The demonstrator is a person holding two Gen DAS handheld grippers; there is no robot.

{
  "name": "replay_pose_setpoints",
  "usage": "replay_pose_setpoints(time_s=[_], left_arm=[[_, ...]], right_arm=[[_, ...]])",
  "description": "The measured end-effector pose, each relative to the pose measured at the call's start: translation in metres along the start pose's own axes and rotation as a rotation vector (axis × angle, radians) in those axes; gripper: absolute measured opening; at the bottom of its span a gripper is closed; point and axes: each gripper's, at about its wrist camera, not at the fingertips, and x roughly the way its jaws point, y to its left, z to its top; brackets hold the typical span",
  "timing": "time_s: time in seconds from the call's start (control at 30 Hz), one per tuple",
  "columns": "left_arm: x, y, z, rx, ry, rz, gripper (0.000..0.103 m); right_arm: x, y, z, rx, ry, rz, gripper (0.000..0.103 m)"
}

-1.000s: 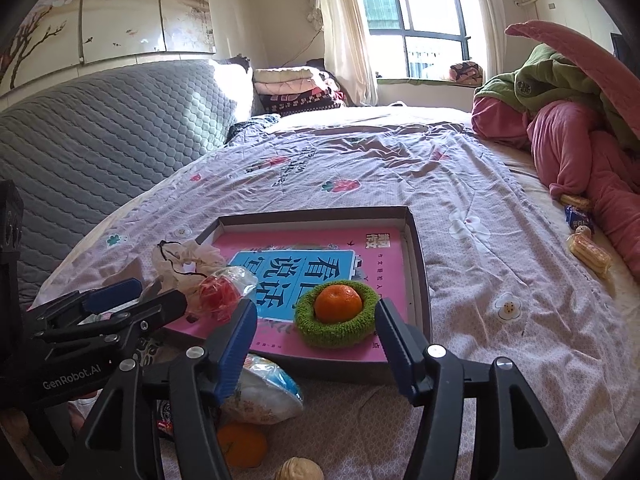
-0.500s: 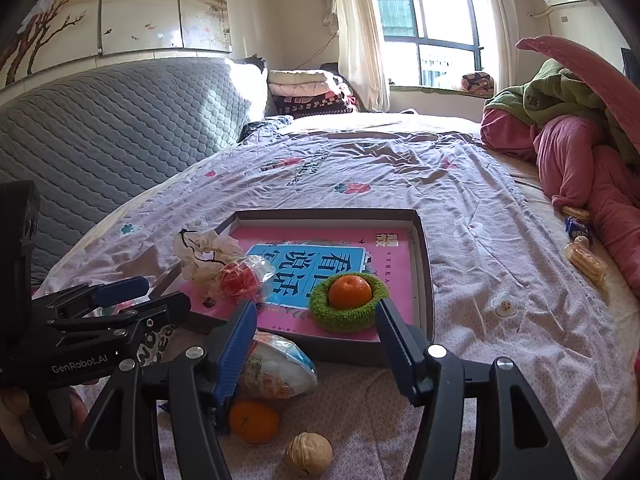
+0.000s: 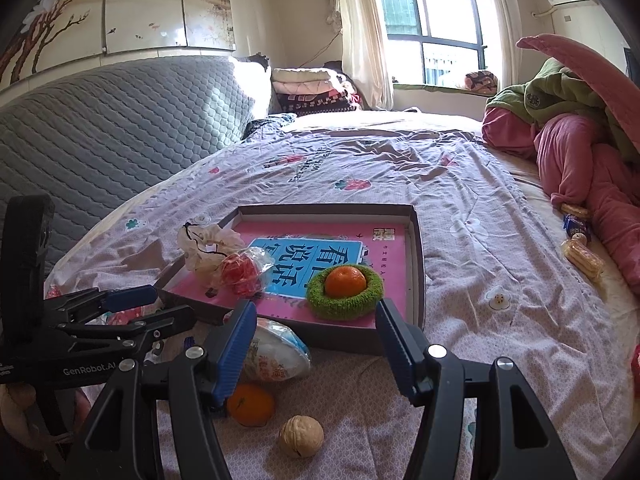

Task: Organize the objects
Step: 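Move left tool to the blue biscuit pack while right tool approaches the clear red-item bag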

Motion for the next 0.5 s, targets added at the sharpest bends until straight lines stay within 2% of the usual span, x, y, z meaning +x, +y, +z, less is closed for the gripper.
replay_pose_setpoints(time_s=[0.5], left_arm=[[0.004, 0.0013, -0.0109, 0.021, 0.038, 0.006, 0.074]], right_arm=[[-0.0043, 0.0052, -0.0077, -0.044, 0.022, 0.01, 0.061]])
